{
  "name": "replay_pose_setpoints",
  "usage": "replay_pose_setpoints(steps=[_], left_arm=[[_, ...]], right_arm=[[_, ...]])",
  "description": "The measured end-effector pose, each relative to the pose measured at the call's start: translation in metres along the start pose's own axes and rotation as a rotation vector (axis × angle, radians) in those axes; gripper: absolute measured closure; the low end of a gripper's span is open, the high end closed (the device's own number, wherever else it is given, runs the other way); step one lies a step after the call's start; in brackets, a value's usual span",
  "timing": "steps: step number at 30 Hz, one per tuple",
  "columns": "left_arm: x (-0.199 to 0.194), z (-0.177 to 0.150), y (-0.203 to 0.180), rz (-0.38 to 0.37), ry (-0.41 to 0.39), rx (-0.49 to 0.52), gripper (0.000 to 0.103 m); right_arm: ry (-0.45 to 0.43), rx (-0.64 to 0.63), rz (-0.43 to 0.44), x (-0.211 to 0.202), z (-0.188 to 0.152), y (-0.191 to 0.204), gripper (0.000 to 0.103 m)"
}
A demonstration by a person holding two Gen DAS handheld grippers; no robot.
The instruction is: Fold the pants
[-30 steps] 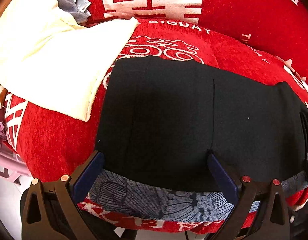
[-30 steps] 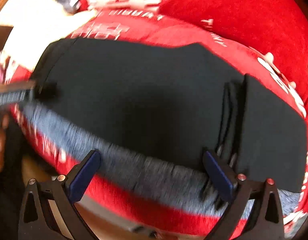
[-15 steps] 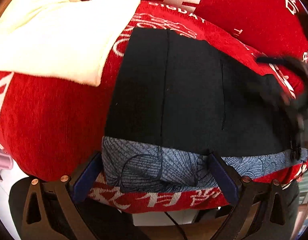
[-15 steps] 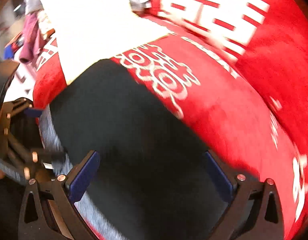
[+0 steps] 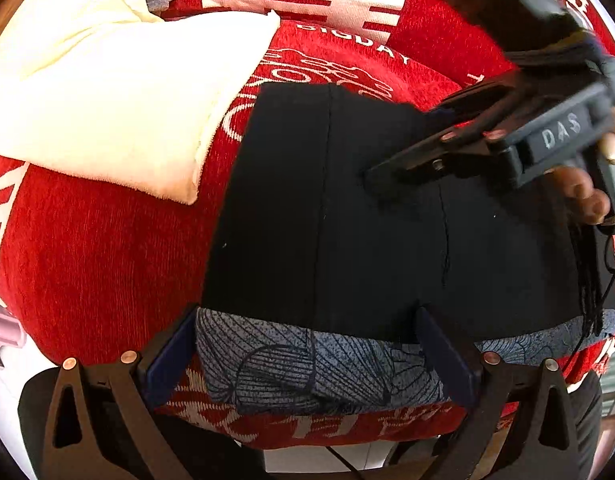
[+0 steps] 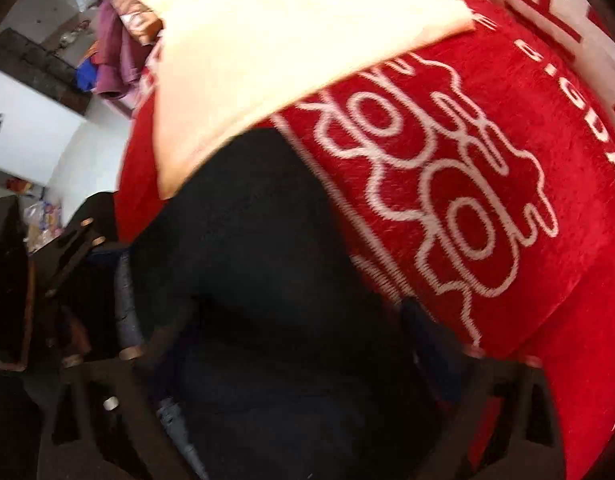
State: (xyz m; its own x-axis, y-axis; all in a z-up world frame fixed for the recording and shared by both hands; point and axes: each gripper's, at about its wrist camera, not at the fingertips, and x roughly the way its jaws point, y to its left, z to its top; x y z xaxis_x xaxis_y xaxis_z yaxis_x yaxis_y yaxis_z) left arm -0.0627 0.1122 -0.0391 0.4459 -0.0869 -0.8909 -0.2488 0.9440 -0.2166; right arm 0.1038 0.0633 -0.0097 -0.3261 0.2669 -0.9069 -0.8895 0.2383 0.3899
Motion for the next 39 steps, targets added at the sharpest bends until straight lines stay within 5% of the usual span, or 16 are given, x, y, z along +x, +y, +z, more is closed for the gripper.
replay_pose_setpoints(steps=[3, 4, 8, 11, 16, 17, 19, 20, 24, 26, 29, 33, 36, 38, 39], left_arm=[[-0.002, 0.005, 0.008, -0.062, 0.016, -0.016, 0.000], [-0.002, 0.009, 0.010, -0.092, 0.028, -0.004, 0.000], [-0.026, 0.024, 0.020, -0.173, -0.041, 0.070, 0.000], [-0.038, 0.038, 0.020, -0.323, -0.074, 0.167, 0.000], [-0.008, 0.053, -0.004, -0.503, 0.050, 0.251, 0.000], [-0.002, 0.054, -0.010, -0.488, 0.077, 0.253, 0.001], [0.006, 0.056, -0.017, -0.432, 0.100, 0.252, 0.018], [0.009, 0.058, -0.015, -0.414, 0.115, 0.234, 0.052], [0.021, 0.061, -0.001, -0.411, 0.209, 0.163, 0.066], [0.020, 0.063, -0.003, -0.379, 0.227, 0.159, 0.072], [0.005, 0.071, -0.007, -0.385, 0.206, 0.149, 0.075], [-0.019, 0.083, -0.024, -0.349, 0.165, 0.178, 0.075], [-0.030, 0.090, -0.031, -0.310, 0.166, 0.170, 0.075], [-0.040, 0.097, -0.036, -0.287, 0.173, 0.166, 0.075], [-0.044, 0.100, -0.040, -0.277, 0.174, 0.170, 0.075]], right_arm=[[-0.039, -0.065, -0.092, -0.017, -0.010, 0.013, 0.079], [-0.065, -0.068, -0.091, -0.026, -0.014, 0.015, 0.082], [-0.187, -0.145, -0.102, -0.062, -0.038, 0.045, 0.086], [-0.231, -0.178, -0.106, -0.080, -0.051, 0.064, 0.086], [-0.282, -0.178, -0.107, -0.098, -0.058, 0.068, 0.086], [-0.279, -0.168, -0.110, -0.095, -0.057, 0.066, 0.086], [-0.257, -0.161, -0.145, -0.087, -0.057, 0.062, 0.086], [-0.249, -0.145, -0.171, -0.082, -0.056, 0.059, 0.086], [-0.229, -0.001, -0.189, -0.086, -0.059, 0.039, 0.060], [-0.268, 0.048, -0.202, -0.104, -0.075, 0.035, 0.054], [-0.343, 0.151, -0.340, -0.124, -0.117, 0.034, 0.020], [-0.528, 0.491, -0.257, -0.113, -0.207, 0.025, 0.017], [-0.543, 0.745, -0.207, -0.071, -0.251, 0.016, 0.017], [-0.629, 0.716, -0.304, -0.065, -0.263, 0.046, 0.017], [-0.595, 0.702, -0.255, -0.056, -0.263, 0.057, 0.017]])
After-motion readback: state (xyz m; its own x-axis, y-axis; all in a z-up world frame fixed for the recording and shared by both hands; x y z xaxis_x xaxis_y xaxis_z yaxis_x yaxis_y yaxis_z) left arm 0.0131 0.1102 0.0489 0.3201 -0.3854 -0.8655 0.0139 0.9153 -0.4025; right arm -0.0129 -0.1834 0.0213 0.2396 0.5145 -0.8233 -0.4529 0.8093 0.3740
